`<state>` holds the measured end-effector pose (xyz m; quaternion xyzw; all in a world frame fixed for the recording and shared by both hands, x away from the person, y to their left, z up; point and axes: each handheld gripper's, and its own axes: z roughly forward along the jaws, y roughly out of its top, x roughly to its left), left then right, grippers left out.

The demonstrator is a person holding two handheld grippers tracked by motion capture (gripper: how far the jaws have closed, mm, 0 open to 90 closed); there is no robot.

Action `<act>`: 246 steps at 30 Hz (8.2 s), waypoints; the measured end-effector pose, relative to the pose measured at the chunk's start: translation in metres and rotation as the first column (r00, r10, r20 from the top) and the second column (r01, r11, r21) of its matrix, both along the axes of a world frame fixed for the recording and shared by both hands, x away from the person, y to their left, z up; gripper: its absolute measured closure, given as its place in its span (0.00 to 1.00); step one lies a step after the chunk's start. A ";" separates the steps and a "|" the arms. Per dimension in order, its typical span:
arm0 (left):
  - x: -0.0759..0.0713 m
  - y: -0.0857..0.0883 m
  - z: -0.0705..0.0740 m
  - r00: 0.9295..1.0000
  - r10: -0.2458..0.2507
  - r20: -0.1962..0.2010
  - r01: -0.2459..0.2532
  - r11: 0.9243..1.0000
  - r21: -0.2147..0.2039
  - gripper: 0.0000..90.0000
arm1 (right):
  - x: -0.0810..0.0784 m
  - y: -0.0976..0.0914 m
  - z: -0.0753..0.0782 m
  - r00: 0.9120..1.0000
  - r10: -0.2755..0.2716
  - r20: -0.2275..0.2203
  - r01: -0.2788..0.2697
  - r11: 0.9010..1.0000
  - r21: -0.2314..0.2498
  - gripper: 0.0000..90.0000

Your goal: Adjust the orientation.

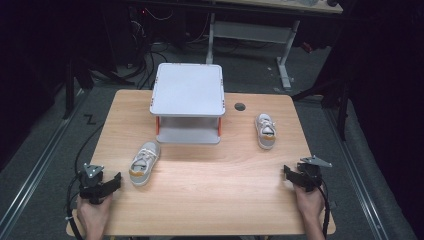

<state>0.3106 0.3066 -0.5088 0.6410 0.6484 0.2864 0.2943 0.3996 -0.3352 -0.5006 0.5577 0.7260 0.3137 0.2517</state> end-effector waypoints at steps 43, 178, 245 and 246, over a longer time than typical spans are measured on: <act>-0.006 -0.007 0.011 0.993 -0.110 -0.029 0.110 0.994 -0.013 0.37 | -0.002 0.000 0.000 1.000 0.009 -0.002 -0.009 1.000 -0.003 0.43; 0.067 -0.190 0.118 0.859 -0.478 -0.182 0.481 0.876 -0.034 0.95 | -0.002 0.001 0.000 0.999 0.034 -0.003 -0.034 0.999 -0.001 0.40; 0.062 -0.230 0.075 0.814 -0.577 -0.058 0.542 0.793 -0.279 0.45 | -0.003 0.002 0.000 0.999 0.033 -0.005 -0.033 0.999 -0.002 0.40; 0.062 -0.227 0.076 0.816 -0.576 -0.045 0.543 0.792 -0.277 0.45 | -0.003 0.002 0.000 0.999 0.033 -0.005 -0.033 0.999 -0.002 0.40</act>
